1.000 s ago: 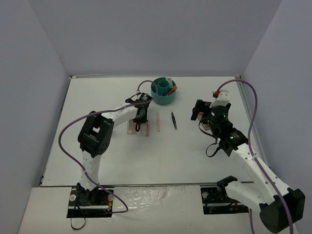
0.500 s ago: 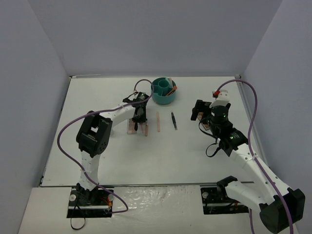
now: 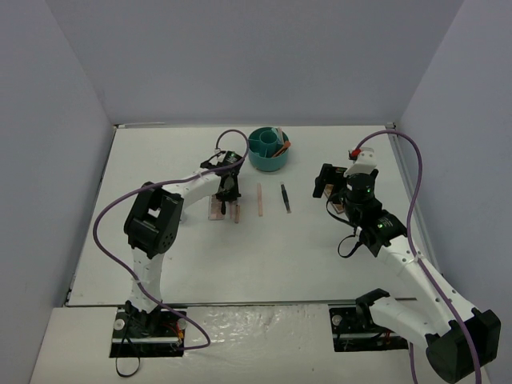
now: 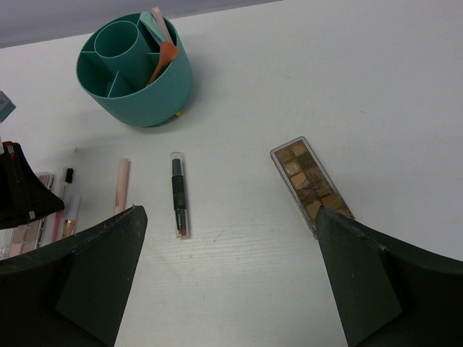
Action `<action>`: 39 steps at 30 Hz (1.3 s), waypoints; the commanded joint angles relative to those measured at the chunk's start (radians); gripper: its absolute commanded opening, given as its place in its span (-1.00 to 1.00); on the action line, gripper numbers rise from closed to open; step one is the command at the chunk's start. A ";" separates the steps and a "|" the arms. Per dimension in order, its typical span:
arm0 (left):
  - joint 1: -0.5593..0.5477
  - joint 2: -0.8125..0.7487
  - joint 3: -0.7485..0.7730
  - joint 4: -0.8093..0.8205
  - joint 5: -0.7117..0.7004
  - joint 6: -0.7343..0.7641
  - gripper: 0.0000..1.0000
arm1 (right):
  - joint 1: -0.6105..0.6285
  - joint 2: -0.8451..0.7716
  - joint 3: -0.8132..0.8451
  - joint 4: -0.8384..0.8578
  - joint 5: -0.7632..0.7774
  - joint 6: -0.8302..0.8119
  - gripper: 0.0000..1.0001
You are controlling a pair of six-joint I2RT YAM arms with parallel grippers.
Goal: Organize the makeup
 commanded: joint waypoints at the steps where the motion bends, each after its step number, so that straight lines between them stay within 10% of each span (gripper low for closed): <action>1: 0.003 0.003 -0.023 -0.061 -0.004 0.021 -1.00 | -0.004 -0.023 0.010 0.061 -0.017 0.010 1.00; 20: -0.098 -0.453 -0.129 0.304 0.188 0.380 -1.00 | -0.007 0.061 0.155 0.087 -0.483 0.032 0.91; 39: -0.224 -0.615 -0.237 0.538 0.316 0.423 -1.00 | -0.006 0.263 0.247 0.239 -0.719 0.187 0.64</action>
